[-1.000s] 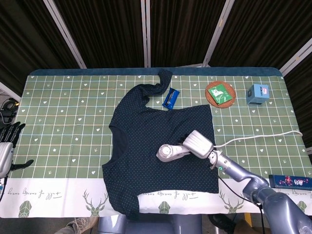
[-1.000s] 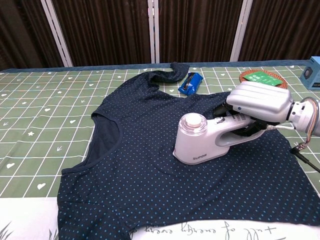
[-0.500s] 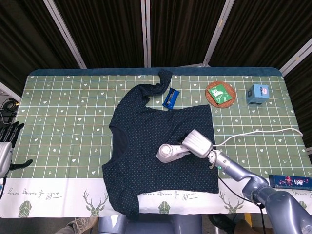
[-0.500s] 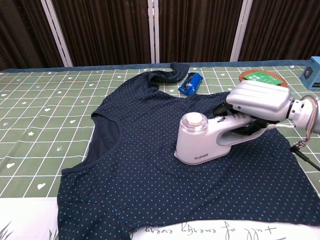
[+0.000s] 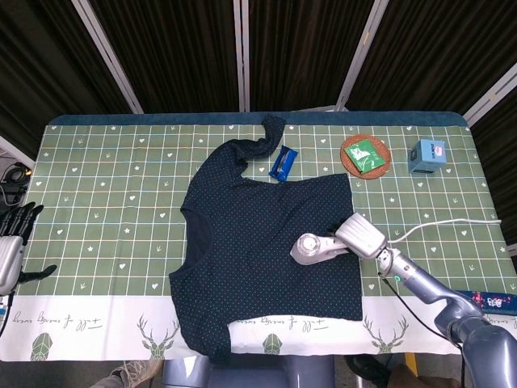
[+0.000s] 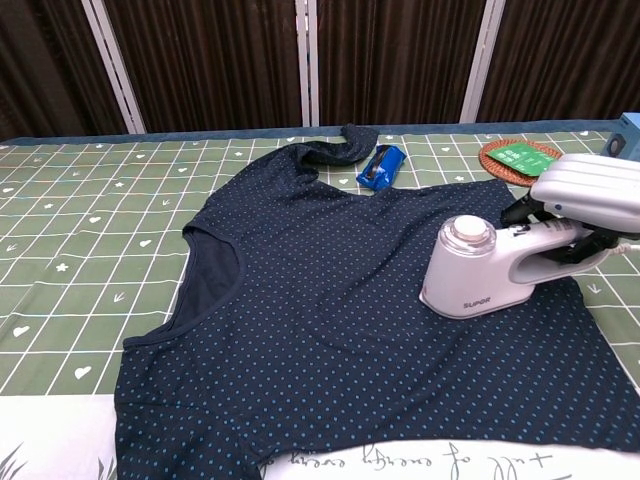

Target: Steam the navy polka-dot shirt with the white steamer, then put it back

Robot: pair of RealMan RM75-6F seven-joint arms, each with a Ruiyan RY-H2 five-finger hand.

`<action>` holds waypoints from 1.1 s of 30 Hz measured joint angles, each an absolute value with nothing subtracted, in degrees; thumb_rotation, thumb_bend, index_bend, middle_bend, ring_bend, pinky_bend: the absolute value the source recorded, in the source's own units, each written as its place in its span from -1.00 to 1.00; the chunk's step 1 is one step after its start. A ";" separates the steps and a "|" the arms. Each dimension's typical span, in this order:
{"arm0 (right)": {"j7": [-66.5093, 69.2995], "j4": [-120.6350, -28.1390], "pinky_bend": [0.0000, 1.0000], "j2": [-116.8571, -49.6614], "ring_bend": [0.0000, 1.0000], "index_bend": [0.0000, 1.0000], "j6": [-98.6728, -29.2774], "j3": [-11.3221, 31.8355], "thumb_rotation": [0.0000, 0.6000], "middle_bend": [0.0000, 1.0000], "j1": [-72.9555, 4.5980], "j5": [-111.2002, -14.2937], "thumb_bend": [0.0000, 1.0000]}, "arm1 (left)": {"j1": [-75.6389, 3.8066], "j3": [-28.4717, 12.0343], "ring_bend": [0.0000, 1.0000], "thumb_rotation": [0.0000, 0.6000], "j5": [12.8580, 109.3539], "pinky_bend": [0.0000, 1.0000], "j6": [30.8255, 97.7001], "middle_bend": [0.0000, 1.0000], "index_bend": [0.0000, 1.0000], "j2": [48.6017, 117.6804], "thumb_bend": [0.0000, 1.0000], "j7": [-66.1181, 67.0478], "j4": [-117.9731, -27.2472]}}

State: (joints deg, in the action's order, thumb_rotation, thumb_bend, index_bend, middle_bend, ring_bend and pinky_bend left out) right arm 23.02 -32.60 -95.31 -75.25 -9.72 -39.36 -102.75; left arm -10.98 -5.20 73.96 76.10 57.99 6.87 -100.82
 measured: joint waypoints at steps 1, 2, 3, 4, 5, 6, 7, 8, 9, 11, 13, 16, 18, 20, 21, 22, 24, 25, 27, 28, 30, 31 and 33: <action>23.20 -32.54 0.82 -95.29 0.38 0.51 -75.34 -9.73 1.00 0.42 -39.36 -102.79 0.51 | -11.00 -5.19 -1.00 1.00 74.00 -1.00 76.10 -1.00 -1.00 58.01 -1.00 6.91 -100.85; 23.27 -32.51 0.82 -95.29 0.38 0.51 -75.41 -9.73 1.00 0.42 -39.41 -102.84 0.51 | -11.01 -5.18 -1.00 1.00 74.04 -1.00 76.10 -1.00 -1.00 58.02 -1.00 6.94 -100.89; 23.30 -32.56 0.82 -95.34 0.38 0.51 -75.50 -9.69 1.00 0.42 -39.54 -102.93 0.51 | -11.02 -5.17 -1.00 1.00 74.06 -1.00 76.11 -1.00 -1.00 58.02 -1.00 6.97 -100.93; 23.31 -32.68 0.82 -95.39 0.38 0.51 -75.55 -9.65 1.00 0.42 -39.65 -102.99 0.51 | -11.02 -5.17 -1.00 1.00 74.06 -1.00 76.12 -1.00 -1.00 58.02 -1.00 6.97 -100.95; 23.31 -32.86 0.82 -95.47 0.38 0.51 -75.57 -9.59 1.00 0.42 -39.78 -103.03 0.51 | -11.00 -5.18 -1.00 1.00 74.07 -1.00 76.16 -1.00 -1.00 58.01 -1.00 6.97 -100.98; 23.29 -33.18 0.82 -95.58 0.38 0.51 -75.56 -9.51 1.00 0.42 -39.99 -103.09 0.51 | -11.00 -5.18 -1.00 1.00 74.07 -1.00 76.18 -1.00 -1.00 57.99 -1.00 6.96 -101.01; 23.25 -33.44 0.82 -95.67 0.38 0.51 -75.53 -9.45 1.00 0.42 -40.14 -103.13 0.51 | -10.99 -5.19 -1.00 1.00 74.07 -1.00 76.19 -1.00 -1.00 57.97 -1.00 6.92 -101.03; 23.16 -33.69 0.82 -95.78 0.38 0.51 -75.48 -9.39 1.00 0.42 -40.29 -103.18 0.51 | -10.98 -5.19 -1.00 1.00 74.08 -1.00 76.21 -1.00 -1.00 57.94 -1.00 6.87 -101.04; 22.91 -34.02 0.82 -95.92 0.38 0.51 -75.43 -9.32 1.00 0.42 -40.47 -103.26 0.51 | -10.97 -5.20 -1.00 1.00 74.09 -1.00 76.24 -1.00 -1.00 57.92 -1.00 6.84 -101.04; 22.49 -34.67 0.82 -96.20 0.38 0.51 -75.36 -9.26 1.00 0.42 -40.79 -103.45 0.51 | -10.96 -5.22 -1.00 1.00 74.08 -1.00 76.26 -1.00 -1.00 57.89 -1.00 6.77 -100.96; 21.90 -35.66 0.82 -96.54 0.38 0.51 -75.18 -9.20 1.00 0.42 -41.27 -103.73 0.51 | -10.95 -5.23 -1.00 1.00 74.05 -1.00 76.23 -1.00 -1.00 57.86 -1.00 6.64 -100.91; 20.93 -37.08 0.82 -97.03 0.38 0.51 -74.90 -8.98 1.00 0.42 -42.14 -104.10 0.51 | -10.94 -5.27 -1.00 1.00 73.99 -1.00 76.23 -1.00 -1.00 57.80 -1.00 6.51 -100.78; 20.33 -38.21 0.82 -97.36 0.38 0.51 -74.69 -8.63 1.00 0.42 -42.82 -104.22 0.51 | -10.96 -5.31 -1.00 1.00 73.90 -1.00 76.19 -1.00 -1.00 57.81 -1.00 6.46 -100.71; 19.62 -39.13 0.82 -97.64 0.38 0.51 -74.53 -8.28 1.00 0.42 -43.43 -104.32 0.51 | -10.99 -5.29 -1.00 1.00 73.87 -1.00 76.10 -1.00 -1.00 57.84 -1.00 6.46 -100.67; 18.97 -39.67 0.82 -97.84 0.38 0.51 -74.44 -8.03 1.00 0.42 -43.80 -104.38 0.51 | -11.01 -5.27 -1.00 1.00 73.88 -1.00 76.03 -1.00 -1.00 57.85 -1.00 6.46 -100.64; 18.43 -40.10 0.82 -97.99 0.38 0.51 -74.36 -7.84 1.00 0.42 -44.06 -104.42 0.51 | -11.02 -5.25 -1.00 1.00 73.88 -1.00 76.00 -1.00 -1.00 57.87 -1.00 6.48 -100.59; 17.29 -41.26 0.82 -98.31 0.38 0.51 -74.07 -7.45 1.00 0.42 -44.68 -104.50 0.51 | -11.03 -5.26 -1.00 1.00 73.84 -1.00 76.01 -1.00 -1.00 57.90 -1.00 6.52 -100.51; 16.87 -41.74 0.82 -98.43 0.38 0.51 -73.89 -7.32 1.00 0.42 -44.95 -104.54 0.51 | -11.03 -5.27 -1.00 1.00 73.81 -1.00 76.00 -1.00 -1.00 57.90 -1.00 6.50 -100.50; 16.04 -42.64 0.82 -98.62 0.38 0.51 -73.43 -7.09 1.00 0.42 -45.50 -104.62 0.51 | -11.03 -5.30 -1.00 1.00 73.73 -1.00 75.98 -1.00 -1.00 57.88 -1.00 6.42 -100.47; 15.72 -42.88 0.82 -98.67 0.38 0.51 -73.29 -7.02 1.00 0.42 -45.62 -104.65 0.51 | -11.03 -5.32 -1.00 1.00 73.71 -1.00 75.97 -1.00 -1.00 57.86 -1.00 6.37 -100.45; 15.12 -43.32 0.82 -98.68 0.38 0.51 -72.89 -6.92 1.00 0.42 -45.76 -104.61 0.51 | -11.01 -5.34 -1.00 1.00 73.68 -1.00 75.98 -1.00 -1.00 57.83 -1.00 6.23 -100.38; 15.02 -43.41 0.82 -98.62 0.38 0.51 -72.69 -6.90 1.00 0.42 -45.76 -104.52 0.51 | -11.00 -5.35 -1.00 1.00 73.67 -1.00 75.98 -1.00 -1.00 57.80 -1.00 6.17 -100.35; 15.02 -43.19 0.82 -98.26 0.38 0.51 -72.40 -6.96 1.00 0.42 -45.43 -104.16 0.51 | -10.99 -5.35 -1.00 1.00 73.59 -1.00 75.94 -1.00 -1.00 57.77 -1.00 6.10 -100.25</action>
